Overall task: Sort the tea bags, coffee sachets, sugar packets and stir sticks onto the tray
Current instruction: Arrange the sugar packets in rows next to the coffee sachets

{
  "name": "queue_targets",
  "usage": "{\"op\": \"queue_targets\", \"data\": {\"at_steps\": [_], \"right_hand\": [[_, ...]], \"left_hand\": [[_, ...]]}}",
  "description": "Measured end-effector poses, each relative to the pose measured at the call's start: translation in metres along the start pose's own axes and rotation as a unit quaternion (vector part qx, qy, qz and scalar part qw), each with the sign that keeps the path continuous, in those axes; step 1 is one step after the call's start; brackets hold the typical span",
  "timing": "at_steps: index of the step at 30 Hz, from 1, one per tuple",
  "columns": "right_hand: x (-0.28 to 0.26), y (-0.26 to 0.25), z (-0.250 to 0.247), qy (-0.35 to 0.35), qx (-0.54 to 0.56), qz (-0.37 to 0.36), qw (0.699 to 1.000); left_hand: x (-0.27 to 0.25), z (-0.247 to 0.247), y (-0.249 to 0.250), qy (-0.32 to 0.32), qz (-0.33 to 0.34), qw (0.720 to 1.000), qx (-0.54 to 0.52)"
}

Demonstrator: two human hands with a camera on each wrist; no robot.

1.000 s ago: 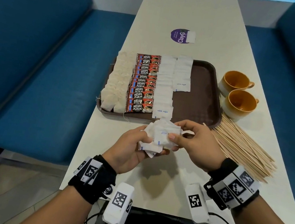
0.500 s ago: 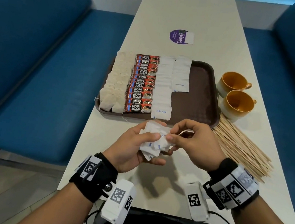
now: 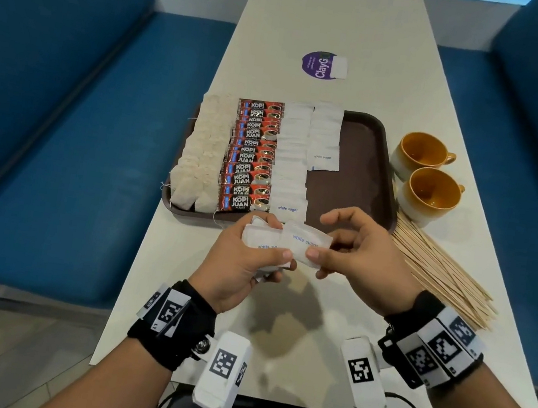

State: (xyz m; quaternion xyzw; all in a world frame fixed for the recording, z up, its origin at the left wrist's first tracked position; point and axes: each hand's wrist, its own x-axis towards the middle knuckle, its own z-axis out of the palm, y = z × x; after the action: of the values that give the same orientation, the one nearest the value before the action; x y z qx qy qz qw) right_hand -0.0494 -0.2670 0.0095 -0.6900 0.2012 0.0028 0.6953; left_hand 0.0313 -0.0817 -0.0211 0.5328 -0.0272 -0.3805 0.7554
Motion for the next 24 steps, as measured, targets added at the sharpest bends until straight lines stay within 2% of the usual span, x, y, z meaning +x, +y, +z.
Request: {"op": "queue_targets", "data": {"at_steps": [3,6,8,12,16,24], "right_hand": [[0.014,-0.008,-0.008,-0.008,-0.065,-0.005,0.998],[0.047,-0.02,-0.026,0.068,-0.1,-0.011,0.993],[0.076,-0.029,-0.039,0.105,-0.167,-0.006,0.98],[0.134,-0.035,-0.051,0.09,-0.269,0.026,0.959],[0.171,-0.033,-0.047,0.064,-0.327,0.041,0.942],[0.194,-0.03,-0.046,0.098,-0.387,0.042,0.916]], "left_hand": [[0.004,-0.003,0.001,0.019,0.007,0.999,-0.025],[0.007,-0.008,-0.001,0.028,0.007,0.998,-0.049],[0.008,-0.01,-0.002,0.029,0.0,0.998,-0.062],[0.01,-0.009,-0.002,0.031,-0.023,0.997,-0.072],[0.013,-0.012,0.001,0.027,-0.036,0.996,-0.08],[0.012,-0.016,0.004,0.022,-0.05,0.995,-0.085]]}}
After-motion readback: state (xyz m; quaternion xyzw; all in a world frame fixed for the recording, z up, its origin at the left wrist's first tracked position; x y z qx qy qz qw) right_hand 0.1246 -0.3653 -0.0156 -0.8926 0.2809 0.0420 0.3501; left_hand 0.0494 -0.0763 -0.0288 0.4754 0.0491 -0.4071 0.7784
